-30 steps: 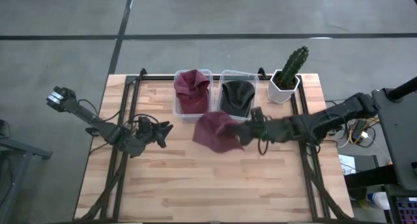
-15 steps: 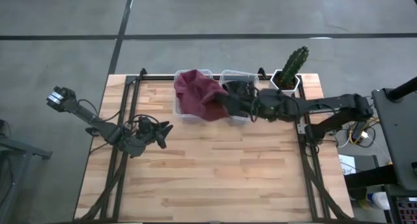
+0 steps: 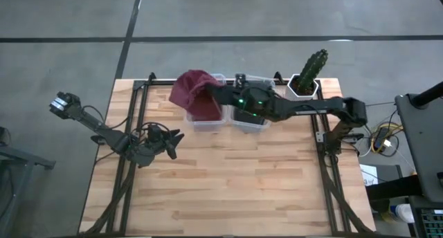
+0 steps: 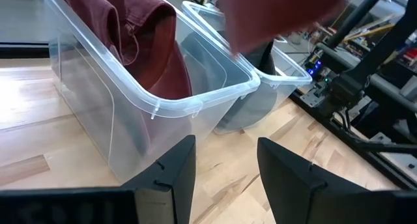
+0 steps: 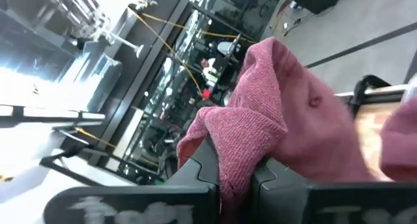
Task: Pick & Place hat
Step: Put the red cap into the left transparent bin
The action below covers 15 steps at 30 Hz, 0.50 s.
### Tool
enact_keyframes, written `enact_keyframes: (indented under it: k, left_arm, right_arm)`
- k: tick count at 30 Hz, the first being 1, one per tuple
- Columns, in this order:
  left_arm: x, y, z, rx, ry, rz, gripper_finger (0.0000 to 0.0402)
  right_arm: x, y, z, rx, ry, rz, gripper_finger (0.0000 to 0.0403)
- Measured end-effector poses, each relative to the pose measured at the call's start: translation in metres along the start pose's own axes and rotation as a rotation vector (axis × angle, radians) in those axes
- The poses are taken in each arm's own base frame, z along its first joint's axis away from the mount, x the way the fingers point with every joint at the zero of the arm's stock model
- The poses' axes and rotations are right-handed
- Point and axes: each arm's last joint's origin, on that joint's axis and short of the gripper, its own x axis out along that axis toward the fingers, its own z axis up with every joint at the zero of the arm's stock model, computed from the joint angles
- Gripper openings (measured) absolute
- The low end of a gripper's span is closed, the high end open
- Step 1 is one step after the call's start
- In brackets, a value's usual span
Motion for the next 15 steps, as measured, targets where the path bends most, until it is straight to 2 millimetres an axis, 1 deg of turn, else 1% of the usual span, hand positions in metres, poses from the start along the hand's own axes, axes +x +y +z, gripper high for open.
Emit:
enact_keyframes:
  k: [4,8,12,15]
  left_arm:
    - [0.000,0.000,0.000,0.017,0.010,-0.006,0.0156]
    - [0.000,0.000,0.000,0.020,0.016,-0.010,0.0156]
    - [0.000,0.000,-0.001,0.026,0.024,-0.013,0.0156]
    - [0.000,0.000,-0.001,0.033,0.034,-0.016,0.0156]
  right_arm:
    - [0.022,-0.010,-0.002,-0.004,-0.023,-0.018,0.0013]
    - [0.036,-0.019,-0.001,-0.021,-0.073,-0.055,0.0013]
    - [0.042,-0.029,0.003,-0.039,-0.119,-0.104,0.0013]
    - [0.043,-0.040,0.001,-0.068,-0.130,-0.197,0.0013]
